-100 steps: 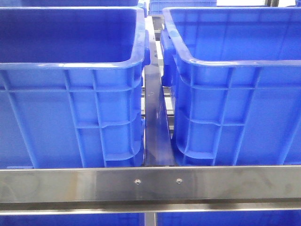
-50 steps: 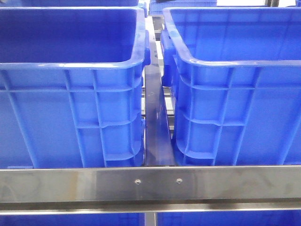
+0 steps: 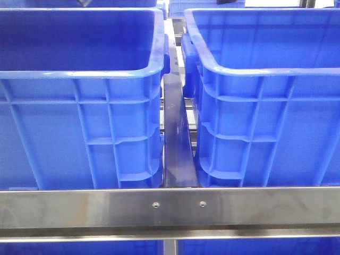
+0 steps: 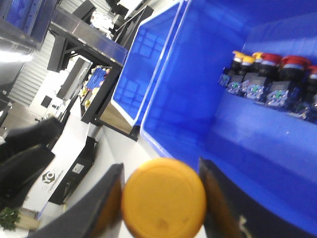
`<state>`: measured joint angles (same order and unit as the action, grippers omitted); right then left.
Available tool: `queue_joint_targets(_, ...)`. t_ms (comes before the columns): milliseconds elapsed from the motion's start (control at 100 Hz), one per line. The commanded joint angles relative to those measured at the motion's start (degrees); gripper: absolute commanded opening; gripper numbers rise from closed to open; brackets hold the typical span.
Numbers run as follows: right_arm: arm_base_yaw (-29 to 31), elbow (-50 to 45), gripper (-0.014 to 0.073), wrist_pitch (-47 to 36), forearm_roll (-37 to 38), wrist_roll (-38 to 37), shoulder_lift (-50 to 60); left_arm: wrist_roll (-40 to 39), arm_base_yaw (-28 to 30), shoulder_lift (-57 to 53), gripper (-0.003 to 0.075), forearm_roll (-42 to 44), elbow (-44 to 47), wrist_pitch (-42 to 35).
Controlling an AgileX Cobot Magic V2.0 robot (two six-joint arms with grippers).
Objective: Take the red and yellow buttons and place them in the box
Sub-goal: 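Grasp the yellow button cap with the right gripper and open the left gripper, then carry the yellow button down into the crate holding the red button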
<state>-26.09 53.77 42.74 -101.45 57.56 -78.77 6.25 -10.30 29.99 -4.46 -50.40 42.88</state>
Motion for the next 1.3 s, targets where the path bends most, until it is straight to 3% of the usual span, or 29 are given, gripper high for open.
queue_joint_targets(0,1.7,2.0,0.0089,3.1,-3.5,1.3,1.6,-5.4,1.0,-1.9,0.0493,4.5,0.7,-5.7)
queue_joint_targets(240,8.3,2.0,0.0089,3.5,-3.4,5.3,2.2,-6.8,2.4,-5.2,0.0493,5.4,4.5,-9.5)
queue_joint_targets(490,19.7,2.0,0.0089,1.6,-2.3,9.9,3.8,-6.8,2.4,-5.2,0.0493,5.5,4.5,-9.9)
queue_joint_targets(690,27.5,2.0,0.0089,-11.4,-1.4,15.1,3.8,-6.8,2.4,-5.2,0.0493,5.5,4.5,-9.9)
queue_joint_targets(940,28.7,2.0,0.0089,-32.7,-1.4,22.5,1.5,-6.8,2.4,-5.2,0.0493,5.5,4.5,-9.9)
queue_joint_targets(1290,29.5,5.3,0.0089,-33.0,-4.3,18.7,-7.5,-6.8,2.4,-5.1,0.0493,5.6,4.5,-9.9)
